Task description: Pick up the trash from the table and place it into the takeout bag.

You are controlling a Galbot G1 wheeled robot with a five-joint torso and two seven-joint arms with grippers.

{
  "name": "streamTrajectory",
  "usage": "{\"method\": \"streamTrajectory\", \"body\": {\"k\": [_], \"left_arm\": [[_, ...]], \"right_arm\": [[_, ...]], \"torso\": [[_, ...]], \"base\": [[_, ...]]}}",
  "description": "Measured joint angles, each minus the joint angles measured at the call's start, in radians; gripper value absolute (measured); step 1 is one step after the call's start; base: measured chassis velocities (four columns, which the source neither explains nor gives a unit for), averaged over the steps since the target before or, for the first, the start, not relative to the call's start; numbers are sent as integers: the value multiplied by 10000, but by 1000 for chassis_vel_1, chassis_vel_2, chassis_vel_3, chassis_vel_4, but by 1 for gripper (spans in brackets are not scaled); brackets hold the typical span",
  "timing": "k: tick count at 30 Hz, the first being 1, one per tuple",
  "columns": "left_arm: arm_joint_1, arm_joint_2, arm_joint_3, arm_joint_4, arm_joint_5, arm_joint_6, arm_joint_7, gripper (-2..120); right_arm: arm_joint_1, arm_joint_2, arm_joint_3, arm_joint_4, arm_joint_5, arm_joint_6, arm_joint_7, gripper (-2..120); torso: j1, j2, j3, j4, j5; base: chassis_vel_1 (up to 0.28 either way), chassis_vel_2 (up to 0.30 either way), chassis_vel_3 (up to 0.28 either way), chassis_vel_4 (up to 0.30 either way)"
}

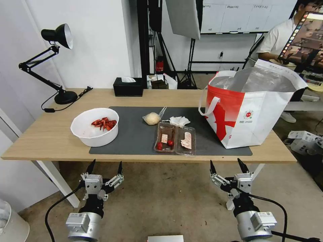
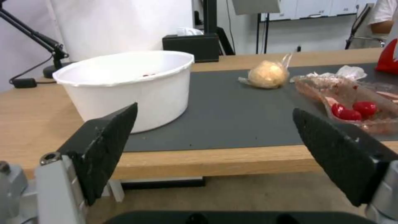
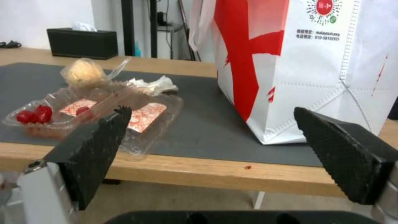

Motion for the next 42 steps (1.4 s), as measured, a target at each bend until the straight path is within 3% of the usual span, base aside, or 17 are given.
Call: {"method": "streamTrajectory", "body": {"k": [27,31,34,35,38,42], "left_arm": [[-28,8,0,-2,-39,46,-18,100],[-401,174,-16,-304,-642,914,-440,100],[-863,377,-45,-672,-1392,2008,-973,100],[-863,377,-45,-672,-1392,2008,-973,100],[-1385,610,-74,-1084,-2229,3231,-1558,100],[-1812,756,-68,-1370,-2997,3941,-2015,100]], "right_arm": [[36,-59,0,1,63,-55,1,100],[635,-860,45,12,951,-906,138,100],[1298,-1759,103,36,1957,-1867,298,100],[1298,-1759,103,36,1957,-1867,298,100],[2096,-2822,173,65,3159,-3022,499,100],[2782,-3738,231,97,4190,-4003,663,100]], "torso": [[0,0,0,-1,0],[-1,0,0,0,2],[0,-1,1,0,3],[0,-1,1,0,3],[1,-1,1,0,2],[1,-1,1,0,4]], "base": [[0,0,0,0],[0,0,0,0],[0,0,0,0],[0,0,0,0],[0,0,0,0],[0,0,0,0]]}}
